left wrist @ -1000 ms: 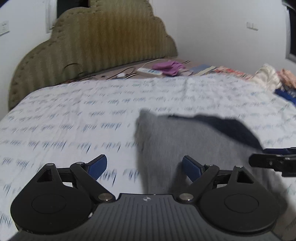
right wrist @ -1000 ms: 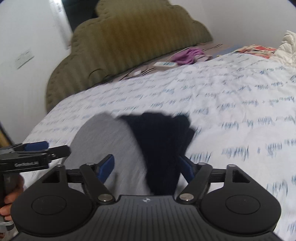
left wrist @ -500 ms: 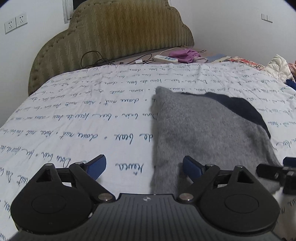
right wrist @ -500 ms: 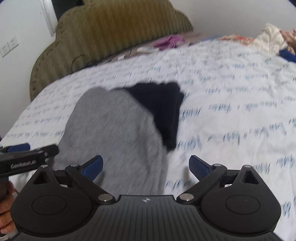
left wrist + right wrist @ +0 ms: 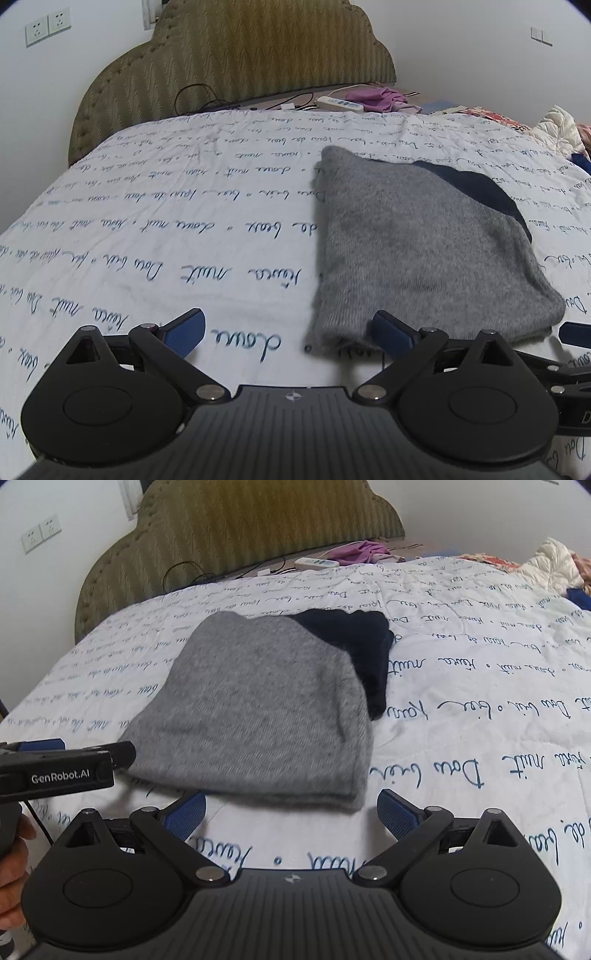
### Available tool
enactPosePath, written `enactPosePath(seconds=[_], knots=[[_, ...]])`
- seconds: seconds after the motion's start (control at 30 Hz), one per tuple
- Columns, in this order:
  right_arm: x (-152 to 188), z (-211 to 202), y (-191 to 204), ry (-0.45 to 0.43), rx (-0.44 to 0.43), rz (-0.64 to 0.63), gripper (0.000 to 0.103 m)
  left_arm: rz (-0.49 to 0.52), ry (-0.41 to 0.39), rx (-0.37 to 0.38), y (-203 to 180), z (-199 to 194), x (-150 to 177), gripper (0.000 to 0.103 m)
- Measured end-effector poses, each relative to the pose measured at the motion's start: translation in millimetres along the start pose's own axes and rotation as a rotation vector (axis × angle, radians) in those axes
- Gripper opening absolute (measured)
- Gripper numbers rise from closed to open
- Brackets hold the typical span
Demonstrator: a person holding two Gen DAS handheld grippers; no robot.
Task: Fold small clothes
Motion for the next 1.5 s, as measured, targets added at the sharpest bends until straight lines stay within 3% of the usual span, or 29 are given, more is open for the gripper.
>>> enactPosePath(seconds=[0.77,1.5], knots=[[31,0,13,-0.027,0.072,-0.007,0.1,0.008,0.008,-0.019,6,-3,35,0.101],[35,4,17,-0.027,0.097,-0.038,0.101,-0.005,0.025,-0.011,7,4,41,0.103]])
Point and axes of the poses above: each gripper's, at about its wrist camera, not at the fingertips, and z roughly the way its jaws point, y to its left, x to its underside, the point moved 3 cm from there along z, roughly the way its jaws point, and after that the axes turned 14 degrees about y, right-handed, at the moved point
